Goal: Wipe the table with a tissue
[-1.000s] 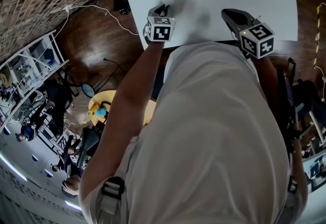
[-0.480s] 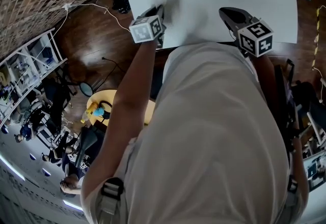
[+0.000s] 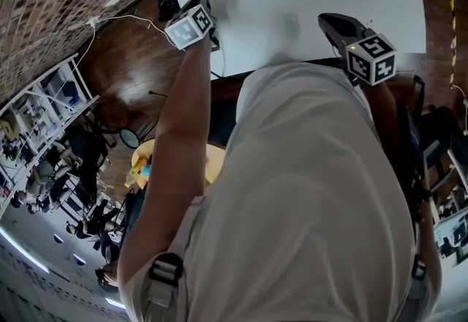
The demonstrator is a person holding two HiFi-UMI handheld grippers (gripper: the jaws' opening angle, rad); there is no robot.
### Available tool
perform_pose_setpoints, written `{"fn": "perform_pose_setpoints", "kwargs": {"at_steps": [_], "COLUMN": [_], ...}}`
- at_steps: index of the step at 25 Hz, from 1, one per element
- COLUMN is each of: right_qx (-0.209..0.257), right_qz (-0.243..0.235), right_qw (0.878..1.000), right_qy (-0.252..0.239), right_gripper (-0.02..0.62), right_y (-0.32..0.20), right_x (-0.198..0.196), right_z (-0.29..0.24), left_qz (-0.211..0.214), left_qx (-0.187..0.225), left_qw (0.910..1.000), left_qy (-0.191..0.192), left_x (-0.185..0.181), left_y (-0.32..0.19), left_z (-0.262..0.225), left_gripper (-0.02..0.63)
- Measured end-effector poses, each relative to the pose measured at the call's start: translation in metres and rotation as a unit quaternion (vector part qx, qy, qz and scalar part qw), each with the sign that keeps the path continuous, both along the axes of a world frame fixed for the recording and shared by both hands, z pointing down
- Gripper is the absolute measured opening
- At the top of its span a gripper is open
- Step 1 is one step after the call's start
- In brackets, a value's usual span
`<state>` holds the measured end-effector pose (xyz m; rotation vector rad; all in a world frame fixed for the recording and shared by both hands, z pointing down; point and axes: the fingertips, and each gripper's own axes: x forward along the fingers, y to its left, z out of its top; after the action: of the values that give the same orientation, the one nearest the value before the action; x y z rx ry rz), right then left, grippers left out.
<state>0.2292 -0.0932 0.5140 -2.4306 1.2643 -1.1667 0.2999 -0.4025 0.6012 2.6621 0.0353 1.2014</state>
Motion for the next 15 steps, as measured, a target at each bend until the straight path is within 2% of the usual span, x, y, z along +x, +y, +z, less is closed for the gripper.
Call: {"fn": "perform_pose_setpoints", "kwargs": {"at_steps": [4,8,12,15], "right_qx": [-0.004,-0.002,0.004,-0.005], "right_qz": [0.026,0.056,0.083,0.08], "right_qw": [1.0,0.998,0.996,0.997], "right_qy": [-0.001,-0.01,-0.021,-0.014], "right_gripper": [0.008,0.008,0.008,0.008], "right_y": [0.013,0.028,0.037,0.035], "right_x": [-0.004,-0.011,-0.014,-0.015], "right_z": [0.0,0.001,0.002,0.002], "left_qz": [-0.003,0.05,0.117,0.161], "left_qx": [0.032,0.06,0.137,0.154], "left_qw": [0.9994,0.9969,0.9831,0.9742], "left_qy": [0.012,0.006,-0.032,-0.04], "left_x": [0.021,0.041,0.047,0.047], "left_y": [-0.006,0.005,0.014,0.022], "left_z": [-0.001,0.004,0.013,0.013], "left_gripper": [0.042,0.041,0.04,0.035]}}
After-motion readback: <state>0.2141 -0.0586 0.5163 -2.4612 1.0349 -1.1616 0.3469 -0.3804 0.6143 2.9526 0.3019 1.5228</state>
